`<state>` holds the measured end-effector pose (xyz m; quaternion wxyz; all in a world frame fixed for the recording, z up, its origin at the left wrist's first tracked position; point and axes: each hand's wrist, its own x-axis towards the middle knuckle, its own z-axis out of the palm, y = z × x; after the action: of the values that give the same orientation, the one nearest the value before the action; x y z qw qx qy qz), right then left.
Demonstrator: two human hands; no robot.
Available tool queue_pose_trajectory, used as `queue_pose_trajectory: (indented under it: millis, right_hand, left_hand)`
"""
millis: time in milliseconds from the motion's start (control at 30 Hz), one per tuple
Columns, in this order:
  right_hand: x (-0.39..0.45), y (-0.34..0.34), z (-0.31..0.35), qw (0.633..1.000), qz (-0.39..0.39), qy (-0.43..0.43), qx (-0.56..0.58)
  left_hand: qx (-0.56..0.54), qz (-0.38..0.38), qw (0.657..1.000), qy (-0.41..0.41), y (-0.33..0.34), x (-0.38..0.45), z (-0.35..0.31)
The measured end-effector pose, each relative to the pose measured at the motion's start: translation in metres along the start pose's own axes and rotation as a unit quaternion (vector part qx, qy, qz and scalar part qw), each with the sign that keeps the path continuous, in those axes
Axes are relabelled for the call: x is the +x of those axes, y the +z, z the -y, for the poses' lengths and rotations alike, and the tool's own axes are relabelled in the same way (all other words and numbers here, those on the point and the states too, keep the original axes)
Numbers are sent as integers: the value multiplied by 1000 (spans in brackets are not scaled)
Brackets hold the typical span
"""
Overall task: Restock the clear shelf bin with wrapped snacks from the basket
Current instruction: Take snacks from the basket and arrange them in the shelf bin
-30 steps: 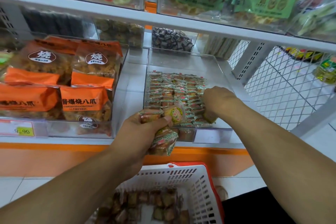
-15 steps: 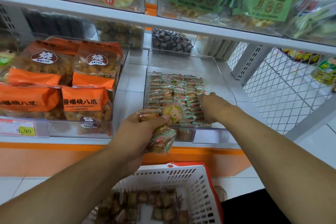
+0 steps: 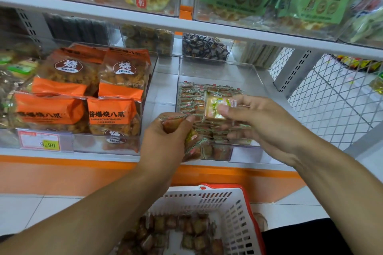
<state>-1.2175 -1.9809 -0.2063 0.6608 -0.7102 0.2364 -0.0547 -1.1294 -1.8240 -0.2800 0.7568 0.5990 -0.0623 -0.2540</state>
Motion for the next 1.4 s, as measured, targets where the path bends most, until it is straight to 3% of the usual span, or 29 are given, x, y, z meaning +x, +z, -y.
queue_pose_trajectory:
  millis: [100,233,433,633,700,800,867,900,967,1033,1100,1200,1267,1400]
  right_hand:
    - [-16,20,-4,976,89,83,179]
    - [-24,58,-25,954,38,140,262]
    - [-18,64,-31,933,-22,113,341]
    - [-15,63,-32,919,41,123,371]
    - [-12,60,-31,923,45,129,359]
    - [-7,46,-19,963,19,74,258]
    - [0,17,-1,1000,-16,-16,18]
    - [4,-1,9,983,-37,-53,-169]
    - [16,-35,23,864,-57,-60,-496]
    - [30,-53,26,732,-35,7,-681]
    - [42,-52,20,643,9,83,-761]
    - [59,-41,0,599,71,129,-787]
    - [68,-36,-12,585,72,133,-797]
    - [72,-36,-30,589,37,106,-801]
  left_hand:
    - [24,-59,995,71,-3,2,-3]
    - [20,-90,987,134,-2,3,-7]
    - [-92,-15,992,84,-3,0,-11]
    - [-77,13,990,113,-7,2,-14]
    - [-65,6,991,117,-7,4,-11]
    - [-46,-1,993,108,-7,7,-9]
    - [-51,4,996,68,-6,9,-7]
    - [-54,17,997,46,-5,10,-6]
    - [-30,44,998,22,-1,10,-2]
    - [7,68,997,19,3,9,2]
    - [48,93,994,27,7,7,5]
    - [109,115,987,38,8,6,6]
    - [145,126,980,45,8,6,6]
    - [187,129,973,49,8,4,3]
